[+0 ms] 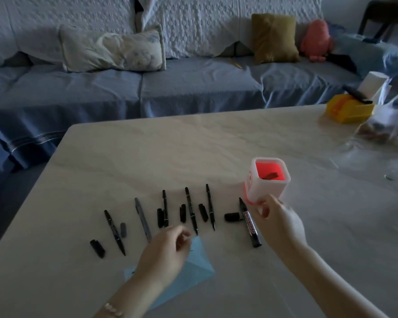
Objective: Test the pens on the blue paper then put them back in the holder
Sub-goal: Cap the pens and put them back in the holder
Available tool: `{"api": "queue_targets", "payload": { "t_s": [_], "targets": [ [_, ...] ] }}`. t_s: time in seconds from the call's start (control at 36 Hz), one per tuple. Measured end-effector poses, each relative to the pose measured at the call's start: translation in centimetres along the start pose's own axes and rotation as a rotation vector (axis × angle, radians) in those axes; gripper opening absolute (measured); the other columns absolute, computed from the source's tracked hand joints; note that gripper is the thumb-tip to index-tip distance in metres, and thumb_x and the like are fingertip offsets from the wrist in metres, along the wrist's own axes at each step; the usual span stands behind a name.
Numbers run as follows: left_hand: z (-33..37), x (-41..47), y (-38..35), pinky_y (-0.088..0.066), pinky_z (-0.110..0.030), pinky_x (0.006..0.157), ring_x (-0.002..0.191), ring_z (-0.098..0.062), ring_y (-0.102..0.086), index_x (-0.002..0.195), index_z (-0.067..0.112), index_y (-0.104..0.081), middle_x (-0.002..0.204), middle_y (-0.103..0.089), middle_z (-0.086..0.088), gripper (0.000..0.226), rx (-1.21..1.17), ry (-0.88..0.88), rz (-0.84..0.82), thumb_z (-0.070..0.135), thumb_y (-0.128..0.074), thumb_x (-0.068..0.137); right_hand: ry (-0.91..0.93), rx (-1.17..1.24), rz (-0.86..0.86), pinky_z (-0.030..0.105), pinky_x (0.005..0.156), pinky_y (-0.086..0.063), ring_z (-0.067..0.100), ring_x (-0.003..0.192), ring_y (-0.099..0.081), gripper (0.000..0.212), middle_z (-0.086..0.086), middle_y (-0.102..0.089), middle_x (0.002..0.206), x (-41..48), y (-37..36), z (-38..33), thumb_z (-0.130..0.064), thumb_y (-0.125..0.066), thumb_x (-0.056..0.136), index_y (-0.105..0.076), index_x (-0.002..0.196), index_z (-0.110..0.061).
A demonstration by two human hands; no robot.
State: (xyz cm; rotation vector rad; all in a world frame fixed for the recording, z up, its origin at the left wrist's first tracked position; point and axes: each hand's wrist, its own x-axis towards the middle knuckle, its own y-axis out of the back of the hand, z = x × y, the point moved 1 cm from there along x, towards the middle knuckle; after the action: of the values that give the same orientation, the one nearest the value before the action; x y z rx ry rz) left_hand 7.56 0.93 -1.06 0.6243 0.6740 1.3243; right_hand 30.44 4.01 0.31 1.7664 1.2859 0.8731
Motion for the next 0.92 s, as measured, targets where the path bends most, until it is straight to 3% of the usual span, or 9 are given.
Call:
{"api": "queue_targets", "payload": {
  "t_s": [0.08,0.22,0.33,0.44,0.58,0.69,0.78,0.83,0.92],
  "targets": [
    [1.6,2.3,-1.4,-0.048,-0.024,0.078,0.087,-0.007,-0.057,0.102,0.020,-0.062,0.097,-0.060,0.008,0.015,0.041,-0.061,0.035,0.025,-0.054,0.090,-0.096,-0.038,-0.170,0.029,0.069,-0.045,0.022,0.092,-0.060,0.030,-0.002,-0.063,0.100,0.1,-2.2,0.9,-0.041,-0.051,0.088,-0.056,0.108,-0.020],
    [3.8,6.5,-4.0,-0.036,-0.022,0.089,0.112,-0.016,-0.046,0.115,0.017,-0.057,0.116,-0.057,0.003,0.028,0.196,-0.150,0.053,0.030,-0.051,0.091,-0.171,-0.081,-0.279,0.030,0.072,-0.045,0.026,0.101,-0.060,0.028,0.002,-0.061,0.112,0.6,-3.9,1.4,-0.029,-0.052,0.085,-0.053,0.111,-0.018],
    [4.8,9.0,-6.4,-0.030,-0.031,0.101,0.120,-0.024,-0.037,0.124,0.015,-0.053,0.126,-0.050,-0.004,0.039,0.419,-0.171,-0.058,0.037,-0.048,0.093,-0.204,-0.047,-0.246,0.027,0.065,-0.040,0.026,0.094,-0.060,0.019,0.003,-0.062,0.103,0.6,-4.4,1.8,-0.027,-0.051,0.083,-0.061,0.096,-0.017],
    [5.2,9.7,-8.3,-0.031,-0.036,0.099,0.120,-0.028,-0.034,0.117,0.013,-0.056,0.124,-0.047,-0.007,0.036,0.532,-0.178,-0.123,0.037,-0.049,0.092,-0.200,0.076,-0.170,0.026,0.066,-0.036,0.020,0.080,-0.050,0.017,0.001,-0.056,0.092,0.1,-4.1,2.6,-0.026,-0.053,0.083,-0.062,0.093,-0.015],
    [5.2,9.3,-8.6,-0.030,-0.033,0.096,0.119,-0.026,-0.037,0.116,0.012,-0.052,0.122,-0.051,-0.006,0.032,0.514,-0.204,-0.106,0.032,-0.050,0.092,-0.149,0.321,-0.039,0.025,0.062,-0.042,0.022,0.074,-0.053,0.004,0.000,-0.054,0.079,-0.6,-3.4,3.2,-0.011,-0.061,0.080,-0.065,0.081,-0.012],
    [4.9,6.8,-6.1,-0.038,-0.028,0.081,0.097,-0.021,-0.058,0.102,0.015,-0.055,0.103,-0.066,-0.002,0.019,0.105,-0.169,0.019,0.027,-0.058,0.089,-0.143,0.536,0.016,0.009,0.056,-0.043,0.005,0.063,-0.059,0.014,-0.002,-0.066,0.076,-0.9,-2.0,2.4,-0.007,-0.069,0.076,-0.071,0.089,-0.013],
    [3.9,4.4,-3.2,-0.043,-0.014,0.067,0.071,-0.001,-0.059,0.086,0.022,-0.058,0.080,-0.066,0.006,0.010,-0.243,-0.091,0.089,0.021,-0.067,0.083,-0.116,0.737,0.051,0.005,0.051,-0.042,-0.006,0.053,-0.057,0.014,-0.004,-0.066,0.067,-1.4,-0.4,0.7,-0.005,-0.074,0.073,-0.070,0.085,-0.011],
    [3.1,2.9,-1.1,-0.043,-0.005,0.066,0.074,0.004,-0.061,0.085,0.026,-0.060,0.082,-0.067,0.011,0.012,-0.387,-0.028,0.134,0.019,-0.068,0.082,-0.097,0.882,0.024,0.006,0.045,-0.038,-0.002,0.044,-0.049,0.008,-0.003,-0.058,0.057,-1.7,0.6,-0.5,-0.005,-0.070,0.076,-0.068,0.081,-0.011],
    [2.0,0.7,1.6,-0.044,-0.004,0.067,0.074,0.007,-0.061,0.085,0.029,-0.063,0.081,-0.069,0.011,0.014,-0.532,0.041,0.178,0.017,-0.068,0.081,-0.090,1.072,-0.068,0.018,0.050,-0.036,0.012,0.051,-0.042,0.013,0.000,-0.047,0.052,-2.0,1.3,-2.2,-0.007,-0.063,0.083,-0.066,0.074,-0.015]
  ]
}}
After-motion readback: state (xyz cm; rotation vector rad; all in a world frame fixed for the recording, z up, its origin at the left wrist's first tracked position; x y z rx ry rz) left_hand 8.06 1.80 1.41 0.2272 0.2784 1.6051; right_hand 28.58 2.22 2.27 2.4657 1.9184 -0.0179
